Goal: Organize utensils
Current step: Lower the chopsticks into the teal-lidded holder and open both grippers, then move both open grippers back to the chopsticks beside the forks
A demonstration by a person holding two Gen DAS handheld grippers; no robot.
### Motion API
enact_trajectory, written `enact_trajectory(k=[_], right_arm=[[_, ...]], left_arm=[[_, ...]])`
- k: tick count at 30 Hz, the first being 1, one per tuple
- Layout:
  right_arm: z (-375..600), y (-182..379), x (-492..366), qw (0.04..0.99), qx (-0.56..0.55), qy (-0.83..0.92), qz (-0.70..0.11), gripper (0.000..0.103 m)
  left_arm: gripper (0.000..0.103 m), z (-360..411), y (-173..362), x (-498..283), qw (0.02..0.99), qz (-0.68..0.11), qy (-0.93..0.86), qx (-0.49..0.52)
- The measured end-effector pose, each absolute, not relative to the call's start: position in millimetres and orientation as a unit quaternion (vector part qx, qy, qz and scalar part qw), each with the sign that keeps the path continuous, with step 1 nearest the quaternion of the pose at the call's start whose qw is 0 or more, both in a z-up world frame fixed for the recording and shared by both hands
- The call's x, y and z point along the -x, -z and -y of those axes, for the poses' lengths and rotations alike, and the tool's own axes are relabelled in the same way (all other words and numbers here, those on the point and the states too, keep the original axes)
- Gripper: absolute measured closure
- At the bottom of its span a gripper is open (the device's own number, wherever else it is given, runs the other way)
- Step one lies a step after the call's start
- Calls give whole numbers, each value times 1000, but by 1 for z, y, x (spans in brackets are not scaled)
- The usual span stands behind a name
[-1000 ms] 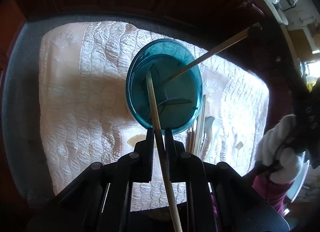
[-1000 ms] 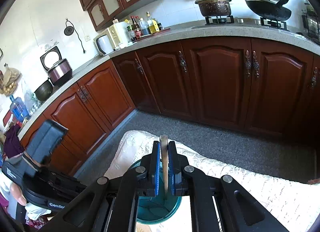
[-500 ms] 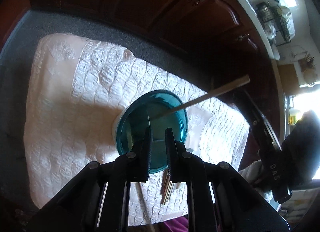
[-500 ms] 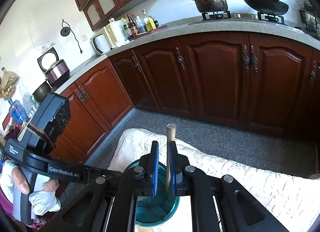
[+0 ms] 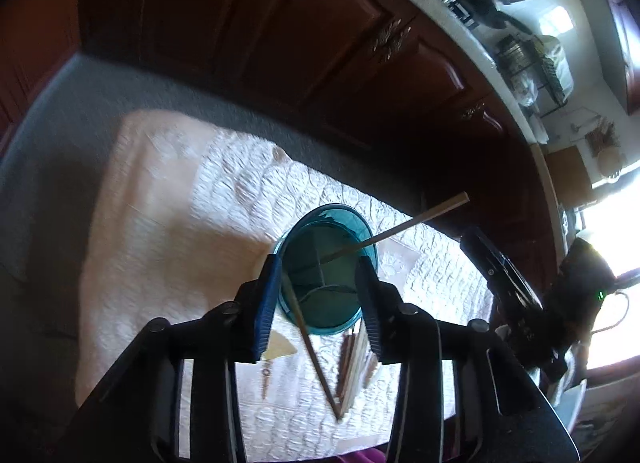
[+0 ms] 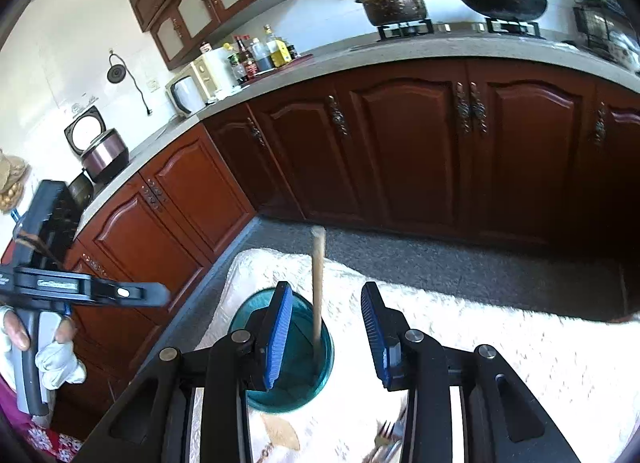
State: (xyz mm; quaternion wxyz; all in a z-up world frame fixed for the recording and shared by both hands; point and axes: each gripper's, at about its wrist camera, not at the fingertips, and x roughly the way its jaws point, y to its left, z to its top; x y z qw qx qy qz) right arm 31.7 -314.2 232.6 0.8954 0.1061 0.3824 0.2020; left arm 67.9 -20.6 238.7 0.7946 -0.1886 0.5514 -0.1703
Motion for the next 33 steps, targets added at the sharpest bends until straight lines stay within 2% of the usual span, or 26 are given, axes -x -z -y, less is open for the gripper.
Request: enact_trajectory(k=[7,12,17,33], right_arm=[[329,-231,14,901,-84,-186,-384,60],[343,-209,44,895,-79,-165,-407,60],[355,-183,69,887,-91,-146,-429,60],[360,-140,110,875,-110,-112,-459,60]], left_arm=[[50,8,-268,-11,853,-484,143,131],[50,12,-266,35,882,-444,127,96],[50,29,-243,70,897,-425,110,60],[50,88,-182,99,908,-405,106,16]])
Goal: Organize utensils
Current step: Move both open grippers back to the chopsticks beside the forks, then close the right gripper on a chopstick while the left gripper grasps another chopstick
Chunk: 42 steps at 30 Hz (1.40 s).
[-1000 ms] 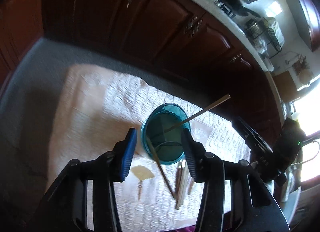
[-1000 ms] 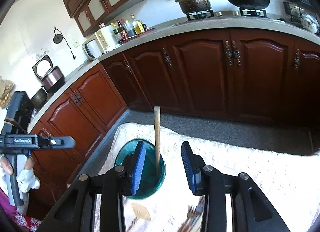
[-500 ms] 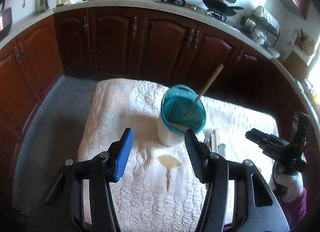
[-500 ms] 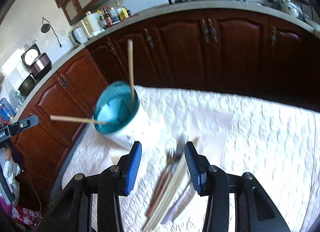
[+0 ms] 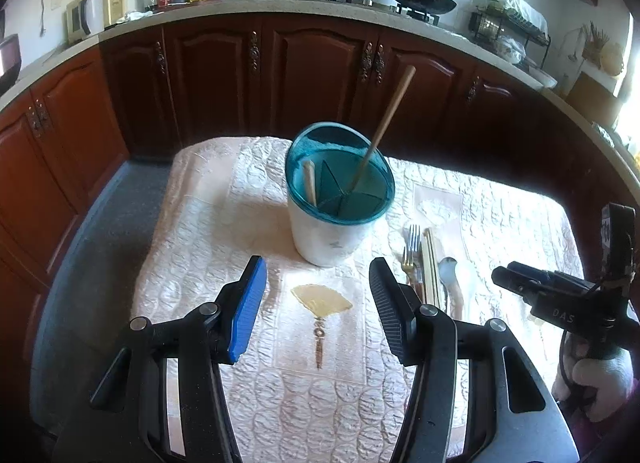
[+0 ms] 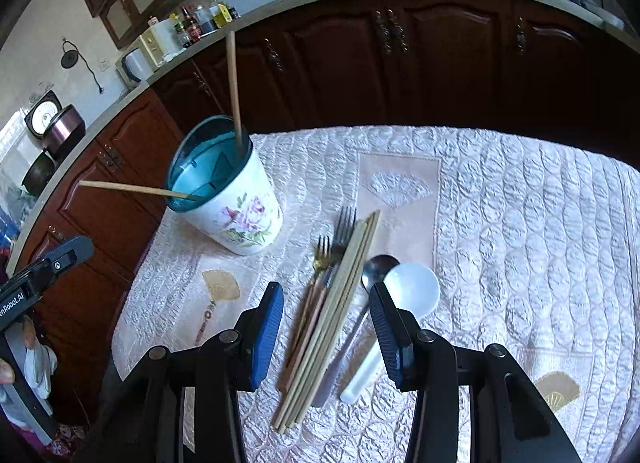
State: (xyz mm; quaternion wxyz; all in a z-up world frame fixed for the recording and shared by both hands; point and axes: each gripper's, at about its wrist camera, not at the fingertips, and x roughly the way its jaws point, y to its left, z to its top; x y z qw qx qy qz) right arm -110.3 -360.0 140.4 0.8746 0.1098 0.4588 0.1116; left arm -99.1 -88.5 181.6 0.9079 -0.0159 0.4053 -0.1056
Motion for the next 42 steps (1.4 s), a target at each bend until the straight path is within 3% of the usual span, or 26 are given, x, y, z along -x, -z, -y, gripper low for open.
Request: enact_trajectory(k=[8,16,35,37,42], right_arm=[[368,-114,108,859,-146,-112,-477,60],[365,-81,89,838,-163,-115,-507,74],[347,-35,39,816,-155,-120,-544,77],[344,-36,40,819,-146,-124,-541,86],[352,-36,59,805,-193,-156,-539,92]], left_arm=[[50,109,-148,98,893,-428,132,24],[50,142,-104,86,869,-468,158,23],[50,163,-55,58,834,-527,160,27],[50,164,-53,57,833,-529,159,26],[50,161,-53,57,833,-530,156,28]])
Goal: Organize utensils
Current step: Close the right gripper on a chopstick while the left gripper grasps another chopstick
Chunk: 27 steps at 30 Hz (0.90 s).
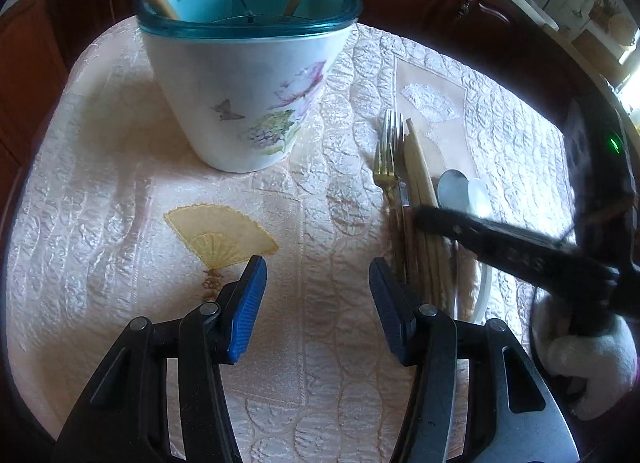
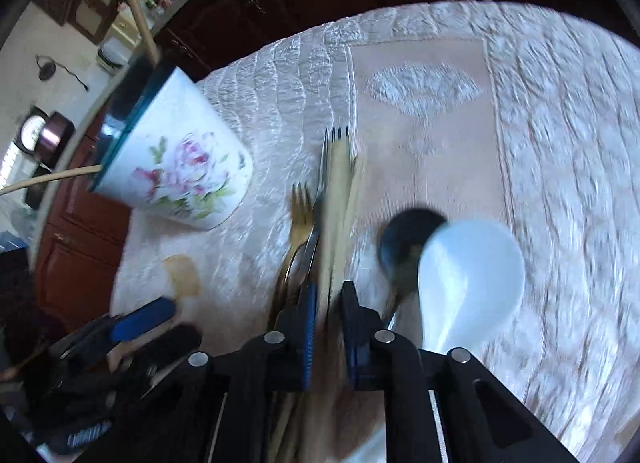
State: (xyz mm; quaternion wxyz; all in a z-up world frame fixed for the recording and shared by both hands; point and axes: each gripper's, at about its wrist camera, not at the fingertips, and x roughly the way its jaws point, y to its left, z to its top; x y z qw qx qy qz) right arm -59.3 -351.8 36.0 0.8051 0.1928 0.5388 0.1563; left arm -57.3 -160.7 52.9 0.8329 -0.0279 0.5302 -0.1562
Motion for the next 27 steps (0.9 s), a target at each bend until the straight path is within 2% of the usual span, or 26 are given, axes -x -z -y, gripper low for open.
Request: enact_trajectory(k=[5,9,12,22,27], right_arm=[[360,-30,99,765,-278,-202,-545,92],[347,-25,120,736,-299,-247,-555,92],[337,-29,127,736,-266,-265,-564,88],[323,-43,123,781,-180,-236,-549,87],[320,-50,118,794,-163,-219,-543,87]], left_arm=[[50,153,-50,58,833,-532,149,32],[50,147,-46,61,829,-539,144,38],[50,141,-45,63,828,-541,138,39],[50,126,-49,70,826,-544,142,47],[56,141,-43,69,811,-555,175,61]])
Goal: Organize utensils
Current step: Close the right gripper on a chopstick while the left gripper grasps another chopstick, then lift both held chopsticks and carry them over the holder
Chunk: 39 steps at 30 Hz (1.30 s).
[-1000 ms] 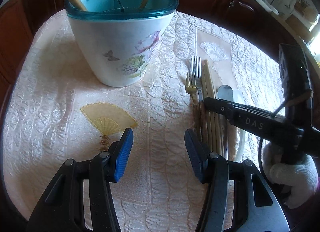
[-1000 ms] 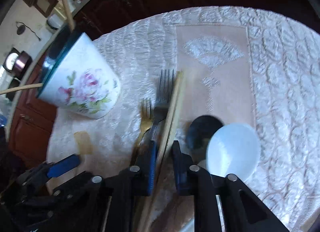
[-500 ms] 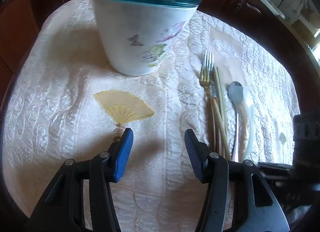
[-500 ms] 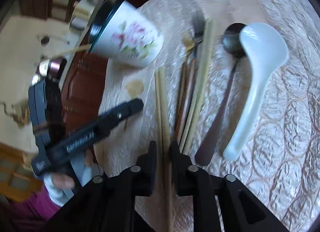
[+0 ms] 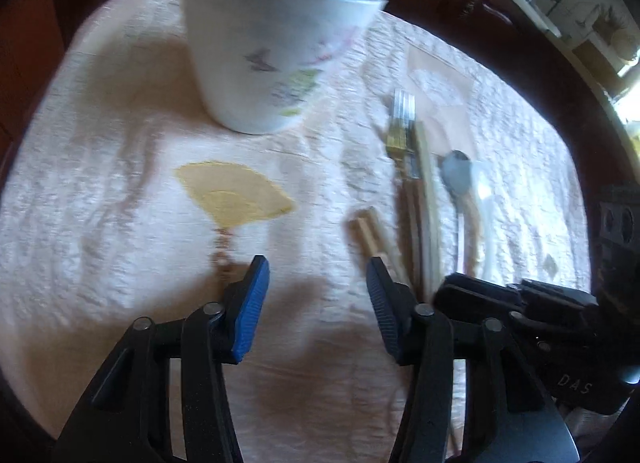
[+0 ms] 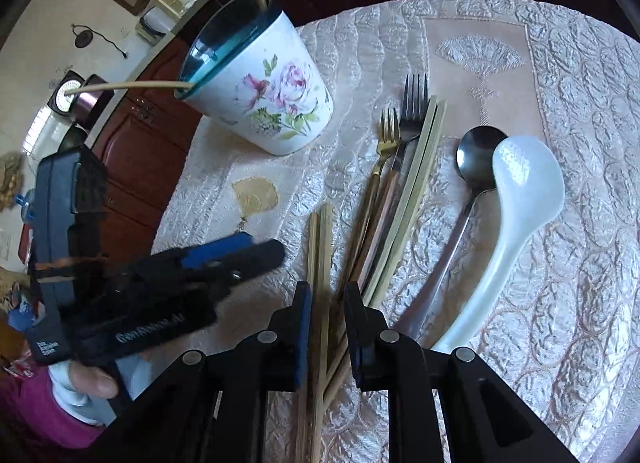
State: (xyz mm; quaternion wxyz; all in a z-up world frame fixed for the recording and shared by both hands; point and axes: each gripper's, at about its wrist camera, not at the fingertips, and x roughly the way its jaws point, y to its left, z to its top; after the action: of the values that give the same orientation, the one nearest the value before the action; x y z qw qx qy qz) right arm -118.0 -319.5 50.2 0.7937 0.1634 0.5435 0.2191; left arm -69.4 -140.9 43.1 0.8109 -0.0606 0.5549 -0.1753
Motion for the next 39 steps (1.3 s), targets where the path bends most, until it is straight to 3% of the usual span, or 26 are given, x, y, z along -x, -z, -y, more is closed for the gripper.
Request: enact_trajectory(k=[5,13,15,16,23,36,39], right_arm=[[339,-56,124,798,-159,-202,-546,87],[346,-60,120,801,-167,-199,-539,87],[341,-61,119,802,-163,-201,-538,87],[339,-62,117,803,-160,-202,-538,87],[308,-66,103,805,-117,-221,-539,87],[252,-35,68,786,-16,-226,-576,88],[254,-45,68,788,-24,-230,-570,96]], left_arm=[[67,158,-38,70,801,-564,198,45],[73,175,-33,62,792,-575,204,19],[79,178,-31,59,793,-576,198,8],[90,178,-30,58,795,-576,190,3],[98,145,-32,62,789,-584,189,21],[98,108,-32,66,794,-584,167,33],[98,111,-33,64,795,-580,171,35]])
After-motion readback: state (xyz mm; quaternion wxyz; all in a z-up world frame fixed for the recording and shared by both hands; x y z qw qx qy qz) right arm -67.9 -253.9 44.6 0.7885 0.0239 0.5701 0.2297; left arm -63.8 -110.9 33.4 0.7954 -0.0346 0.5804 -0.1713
